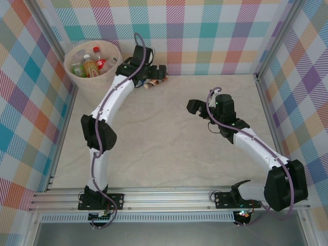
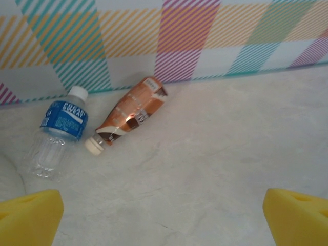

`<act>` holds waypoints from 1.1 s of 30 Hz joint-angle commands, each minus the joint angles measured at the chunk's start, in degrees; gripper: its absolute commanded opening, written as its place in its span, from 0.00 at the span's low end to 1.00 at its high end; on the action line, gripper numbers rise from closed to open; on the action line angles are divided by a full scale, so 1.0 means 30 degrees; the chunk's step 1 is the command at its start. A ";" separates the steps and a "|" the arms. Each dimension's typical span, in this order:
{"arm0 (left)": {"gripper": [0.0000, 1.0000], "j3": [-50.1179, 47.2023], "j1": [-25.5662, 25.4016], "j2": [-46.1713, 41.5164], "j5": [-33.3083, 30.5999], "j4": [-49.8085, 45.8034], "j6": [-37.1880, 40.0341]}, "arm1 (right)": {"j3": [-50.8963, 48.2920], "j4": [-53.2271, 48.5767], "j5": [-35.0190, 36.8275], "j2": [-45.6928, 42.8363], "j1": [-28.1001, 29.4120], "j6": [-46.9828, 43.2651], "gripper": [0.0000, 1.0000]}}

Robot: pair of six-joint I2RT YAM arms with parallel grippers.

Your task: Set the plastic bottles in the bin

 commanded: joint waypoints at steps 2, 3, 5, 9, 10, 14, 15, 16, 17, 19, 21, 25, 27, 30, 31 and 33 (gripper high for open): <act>1.00 0.1171 -0.0169 0.1799 -0.2550 0.0532 0.0809 | 0.0449 -0.0476 0.0369 -0.0540 0.0008 0.0157 1.00; 1.00 0.1206 -0.0168 0.2209 -0.3187 0.0756 0.0933 | 0.0444 -0.0566 0.0428 -0.0600 -0.0002 0.0166 1.00; 1.00 0.1257 -0.0170 0.2884 -0.4328 0.1294 0.1297 | 0.0415 -0.0653 0.0488 -0.0695 0.0001 0.0088 1.00; 1.00 0.1972 -0.0155 0.4536 -0.6658 0.2148 0.2350 | 0.0501 -0.0927 0.0379 -0.0819 -0.0003 -0.0273 1.00; 1.00 0.2408 -0.0137 0.5050 -0.7084 0.2225 0.2649 | 0.0569 -0.1031 0.0384 -0.0841 0.0005 -0.0393 1.00; 1.00 0.4088 -0.0027 0.6861 -0.8461 0.2227 0.3437 | 0.0564 -0.1156 0.0599 -0.0907 0.0005 -0.0729 1.00; 1.00 0.4438 0.0033 0.7215 -0.8686 0.2228 0.3599 | 0.0561 -0.1185 0.0682 -0.0886 0.0004 -0.0792 1.00; 1.00 0.4737 0.0086 0.7619 -0.8890 0.2227 0.3734 | 0.0561 -0.1166 0.0744 -0.0883 0.0012 -0.0864 1.00; 1.00 0.4984 0.0163 0.7889 -0.8952 0.2227 0.3808 | 0.0561 -0.1186 0.0780 -0.0861 0.0005 -0.0939 1.00; 1.00 0.5473 0.0375 0.8456 -0.8879 0.2122 0.3876 | 0.0616 -0.1195 0.0882 -0.0798 0.0012 -0.1099 1.00; 1.00 0.6069 0.0625 0.8996 -0.8720 0.1872 0.3958 | 0.0676 -0.1245 0.0925 -0.0681 0.0005 -0.1244 1.00; 1.00 0.7049 0.1215 0.9890 -0.8348 0.1437 0.3993 | 0.0854 -0.1388 0.0926 -0.0390 0.0005 -0.1392 1.00; 1.00 0.7088 0.1537 1.0057 -0.7882 0.1437 0.3917 | 0.0934 -0.1401 0.0899 -0.0209 0.0005 -0.1440 1.00; 1.00 0.7325 0.1821 1.0349 -0.7600 0.1473 0.4164 | 0.1058 -0.1404 0.0872 0.0154 0.0019 -0.1401 1.00; 1.00 0.7499 0.1851 1.0468 -0.7735 0.1408 0.4347 | 0.1087 -0.1401 0.0882 0.0266 0.0005 -0.1392 1.00; 1.00 0.7608 0.1987 1.0585 -0.7743 0.1399 0.4334 | 0.1218 -0.1415 0.0839 0.0523 0.0005 -0.1367 1.00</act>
